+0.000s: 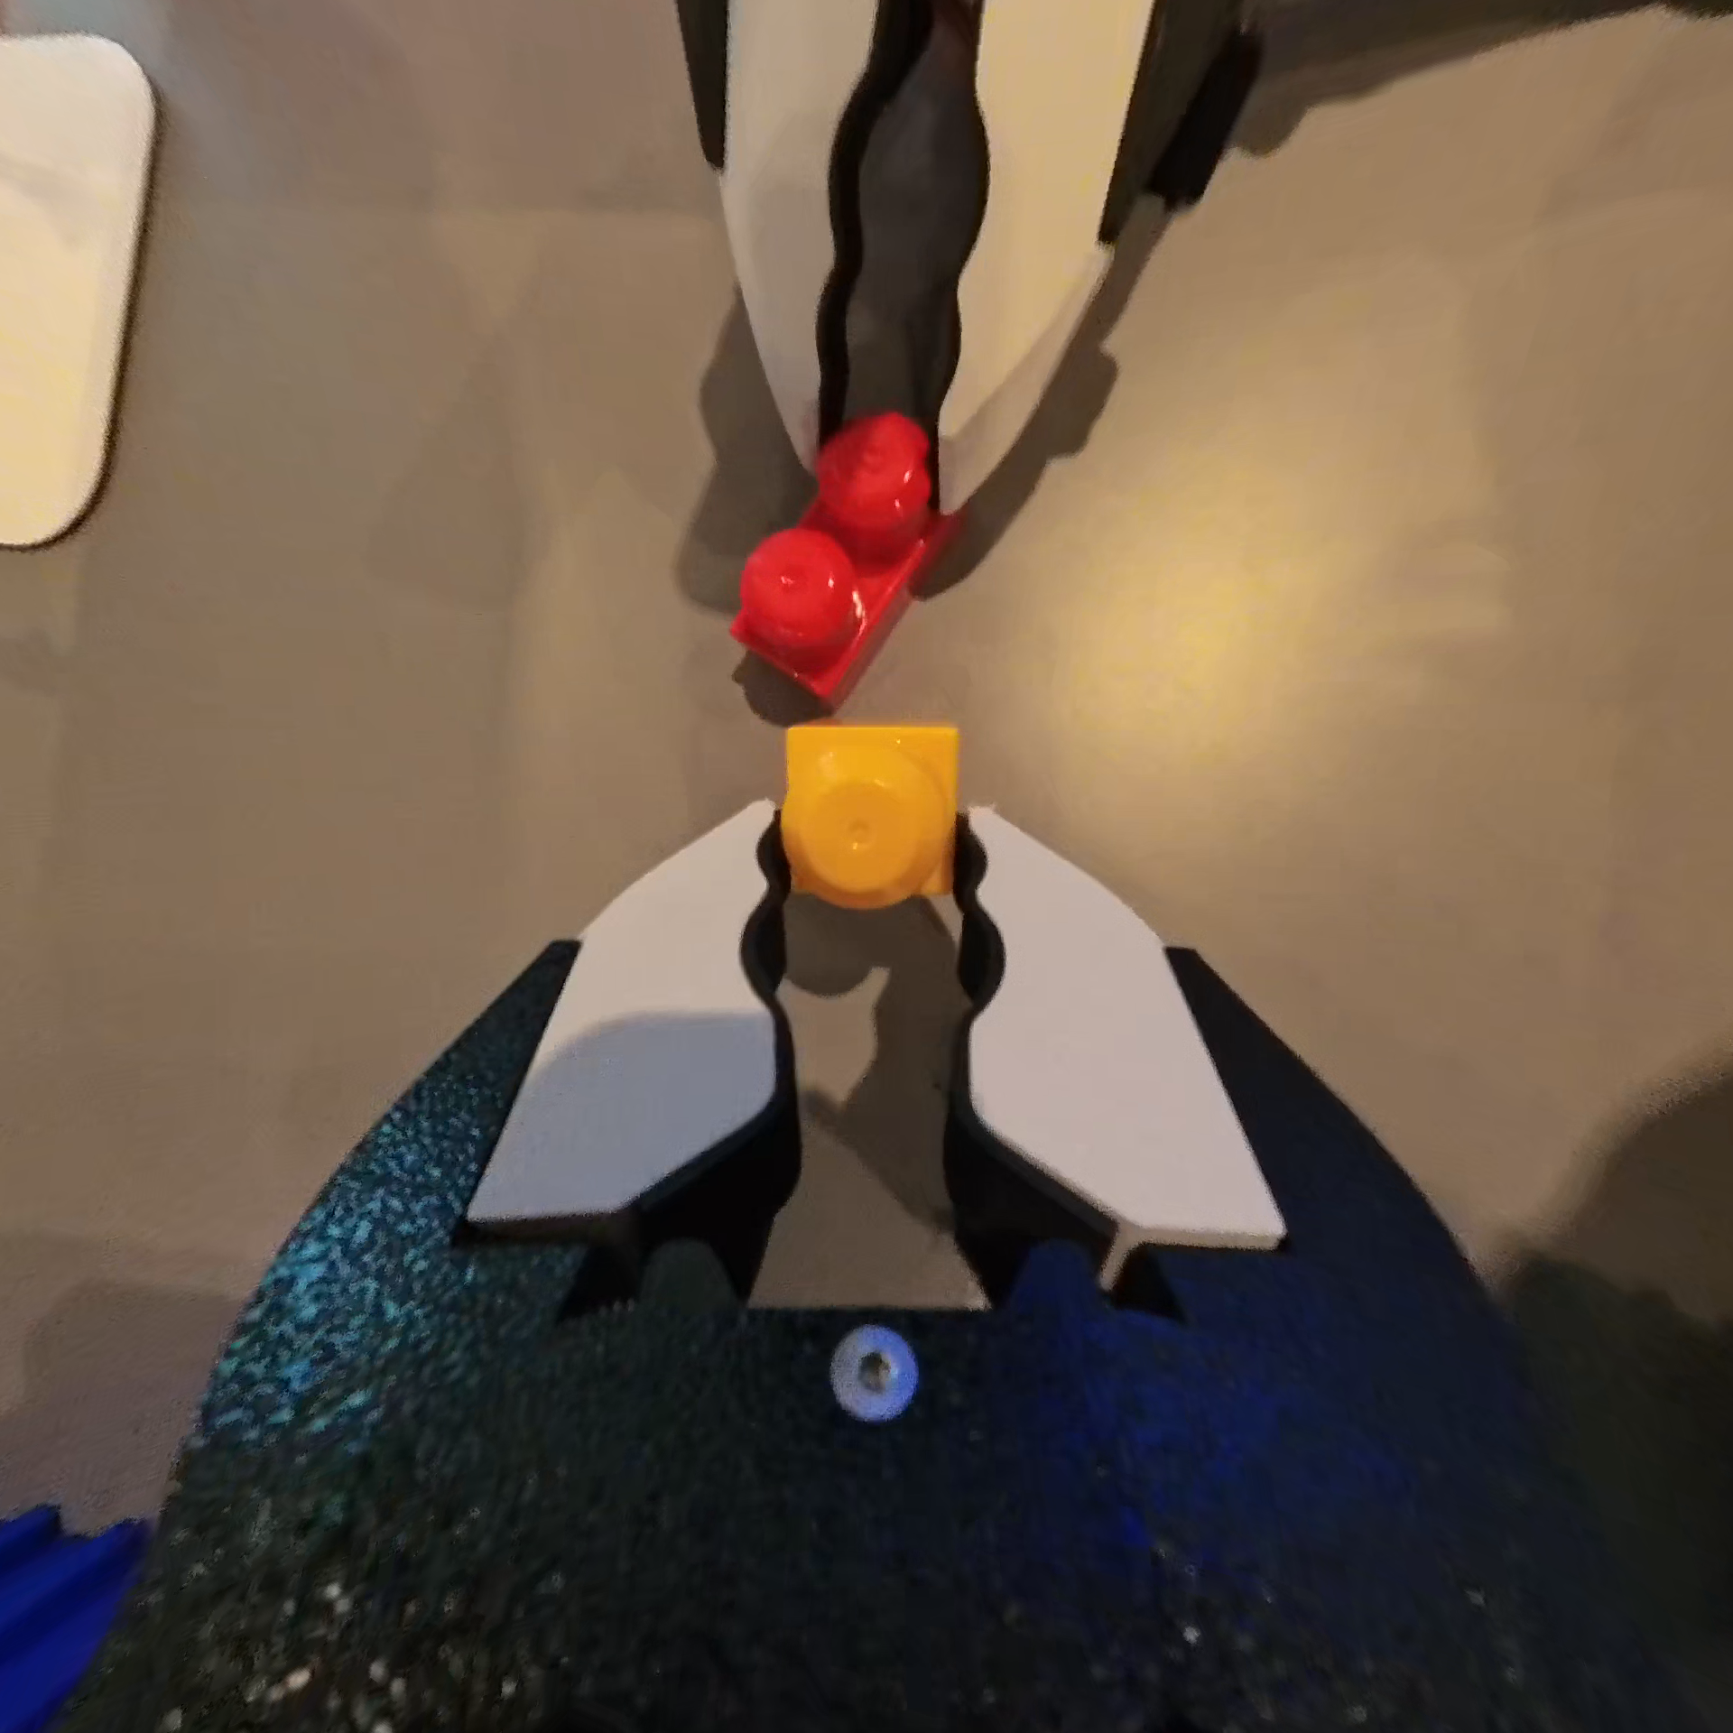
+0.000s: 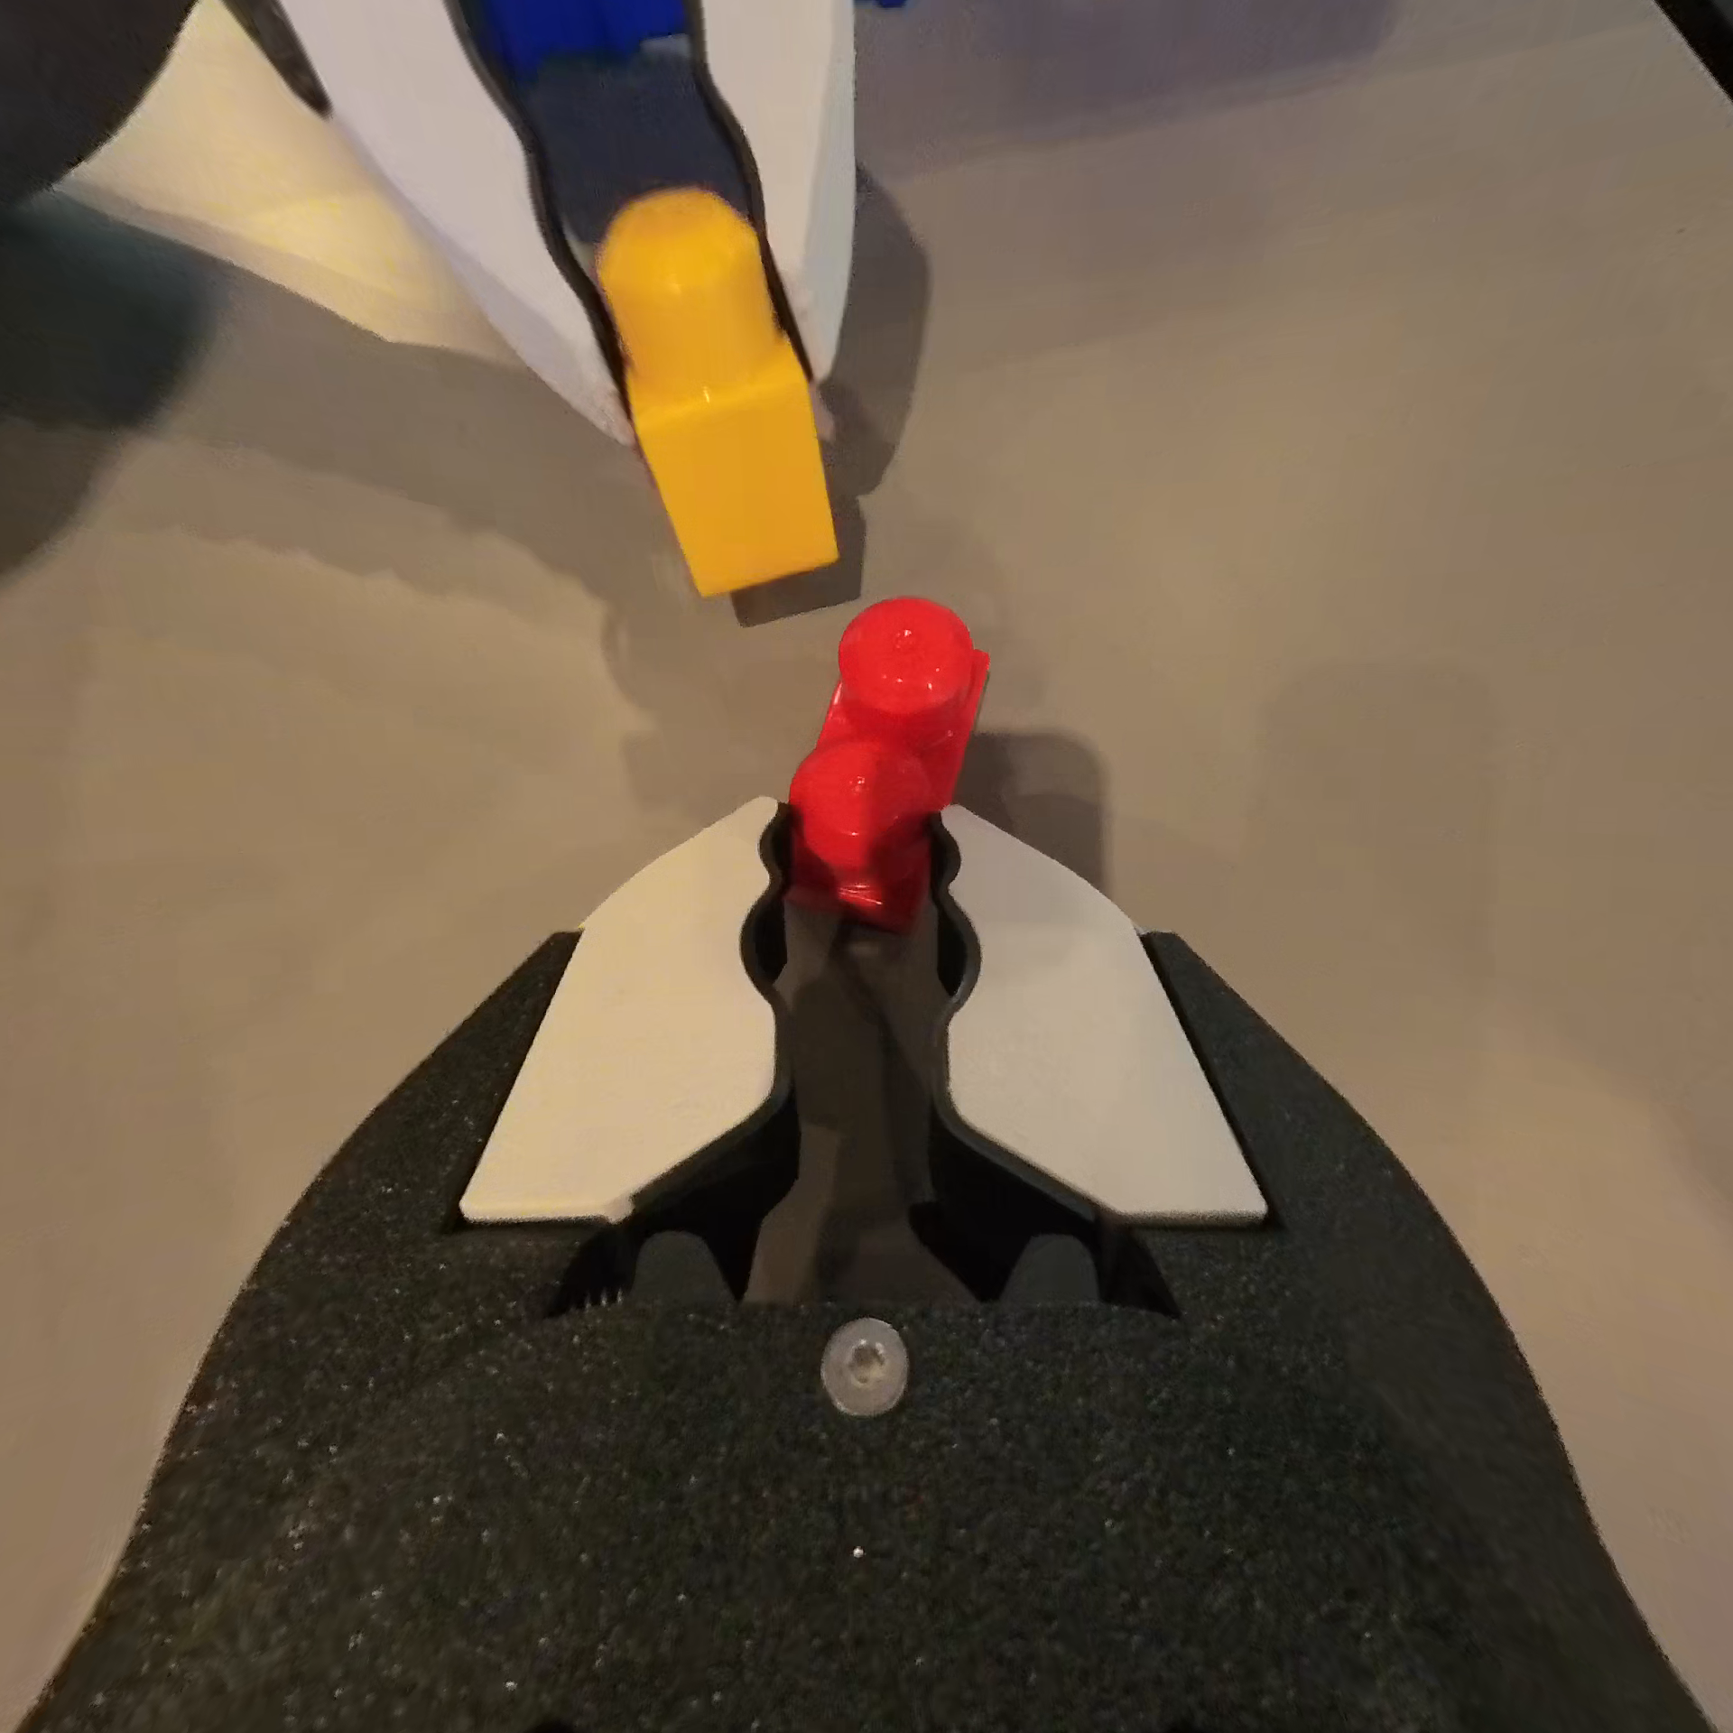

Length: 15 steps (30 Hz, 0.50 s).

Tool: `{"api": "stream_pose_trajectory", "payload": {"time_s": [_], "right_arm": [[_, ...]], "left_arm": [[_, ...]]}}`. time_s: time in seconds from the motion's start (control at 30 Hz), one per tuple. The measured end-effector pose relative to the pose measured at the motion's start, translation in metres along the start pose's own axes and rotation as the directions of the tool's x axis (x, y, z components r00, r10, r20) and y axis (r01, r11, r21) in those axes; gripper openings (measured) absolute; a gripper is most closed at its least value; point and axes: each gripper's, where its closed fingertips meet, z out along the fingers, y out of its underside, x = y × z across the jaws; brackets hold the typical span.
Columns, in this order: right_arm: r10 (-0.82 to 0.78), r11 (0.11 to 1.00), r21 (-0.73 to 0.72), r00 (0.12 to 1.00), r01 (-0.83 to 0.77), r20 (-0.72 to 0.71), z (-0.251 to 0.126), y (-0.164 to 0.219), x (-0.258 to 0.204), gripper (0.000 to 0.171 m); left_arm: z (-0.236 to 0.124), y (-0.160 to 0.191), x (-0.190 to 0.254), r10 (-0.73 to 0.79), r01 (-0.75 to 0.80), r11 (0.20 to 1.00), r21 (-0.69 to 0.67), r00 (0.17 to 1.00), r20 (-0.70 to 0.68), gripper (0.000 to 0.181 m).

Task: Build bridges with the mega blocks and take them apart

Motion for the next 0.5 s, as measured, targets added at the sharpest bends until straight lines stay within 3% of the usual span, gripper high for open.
{"api": "stream_pose_trajectory", "payload": {"time_s": [0.17,0.5], "right_arm": [[-0.021,1.000,0.000,1.000,0.021,-0.016,-0.005,0.004,0.003,0.028],[0.083,0.997,0.012,0.974,-0.082,-0.211,-0.013,0.010,0.045,0.028]], "left_arm": [[0.016,0.007,0.001,0.041,-0.044,0.995,-0.091,0.998,-0.038,0.033],[0.025,0.003,-0.003,0.027,-0.032,0.996,-0.081,0.997,-0.071,0.033]]}}
